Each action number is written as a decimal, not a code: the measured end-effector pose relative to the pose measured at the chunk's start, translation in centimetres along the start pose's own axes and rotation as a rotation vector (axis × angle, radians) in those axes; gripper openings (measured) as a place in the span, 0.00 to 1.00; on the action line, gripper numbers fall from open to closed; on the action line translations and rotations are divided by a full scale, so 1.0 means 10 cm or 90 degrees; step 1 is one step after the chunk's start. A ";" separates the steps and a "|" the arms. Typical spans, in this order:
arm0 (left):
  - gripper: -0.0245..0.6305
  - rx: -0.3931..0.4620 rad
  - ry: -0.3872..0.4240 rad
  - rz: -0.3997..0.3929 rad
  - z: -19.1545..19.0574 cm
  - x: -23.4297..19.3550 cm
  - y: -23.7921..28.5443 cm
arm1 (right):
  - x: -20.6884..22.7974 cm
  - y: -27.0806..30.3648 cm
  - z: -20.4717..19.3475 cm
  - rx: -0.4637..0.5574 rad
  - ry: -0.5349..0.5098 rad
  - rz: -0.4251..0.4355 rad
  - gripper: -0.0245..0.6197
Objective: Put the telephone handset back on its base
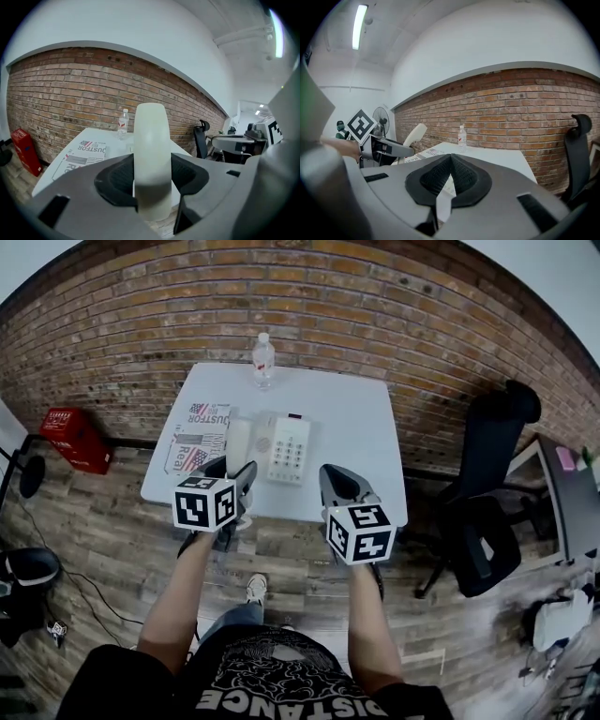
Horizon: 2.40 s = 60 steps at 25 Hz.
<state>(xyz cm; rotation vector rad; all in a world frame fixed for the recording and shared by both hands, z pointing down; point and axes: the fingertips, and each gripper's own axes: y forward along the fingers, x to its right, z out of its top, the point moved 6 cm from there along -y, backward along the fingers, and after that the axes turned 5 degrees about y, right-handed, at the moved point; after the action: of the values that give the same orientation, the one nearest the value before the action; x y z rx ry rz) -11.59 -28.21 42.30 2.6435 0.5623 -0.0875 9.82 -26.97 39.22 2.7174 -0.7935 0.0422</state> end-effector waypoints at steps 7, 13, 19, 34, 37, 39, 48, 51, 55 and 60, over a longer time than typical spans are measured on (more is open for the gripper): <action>0.37 -0.047 -0.016 -0.021 0.07 -0.23 0.49 | 0.13 0.37 0.00 -0.017 0.008 -0.015 0.04; 0.37 -0.092 -0.048 -0.036 0.06 -0.42 0.87 | 0.18 0.63 -0.01 -0.030 0.012 -0.023 0.04; 0.37 -0.151 -0.076 -0.047 0.04 -0.57 1.22 | 0.20 0.86 -0.07 -0.049 0.014 -0.027 0.04; 0.37 -0.296 -0.115 -0.041 -0.11 -0.73 1.84 | 0.26 1.23 -0.08 -0.060 0.023 -0.041 0.04; 0.37 -0.322 -0.124 -0.032 -0.15 -0.73 1.92 | 0.29 1.26 -0.07 -0.059 0.024 -0.044 0.04; 0.37 -0.337 -0.123 -0.026 -0.18 -0.73 1.96 | 0.30 1.28 -0.06 -0.059 0.024 -0.045 0.04; 0.37 -0.386 -0.145 0.006 -0.27 -0.78 2.10 | 0.33 1.30 -0.12 -0.065 0.032 -0.048 0.04; 0.37 -0.402 -0.142 0.018 -0.26 -0.78 2.13 | 0.35 1.30 -0.14 -0.066 0.036 -0.050 0.04; 0.37 -0.415 -0.123 0.021 -0.26 -0.77 2.15 | 0.36 1.30 -0.13 -0.064 0.039 -0.052 0.04; 0.38 -0.421 -0.107 0.011 -0.26 -0.75 2.14 | 0.35 1.30 -0.15 -0.067 0.040 -0.050 0.04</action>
<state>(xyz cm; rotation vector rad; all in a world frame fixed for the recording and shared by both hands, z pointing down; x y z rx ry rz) -9.92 -47.54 54.37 1.9754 0.4192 -0.0968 6.00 -38.70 44.74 2.6321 -0.6513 0.0673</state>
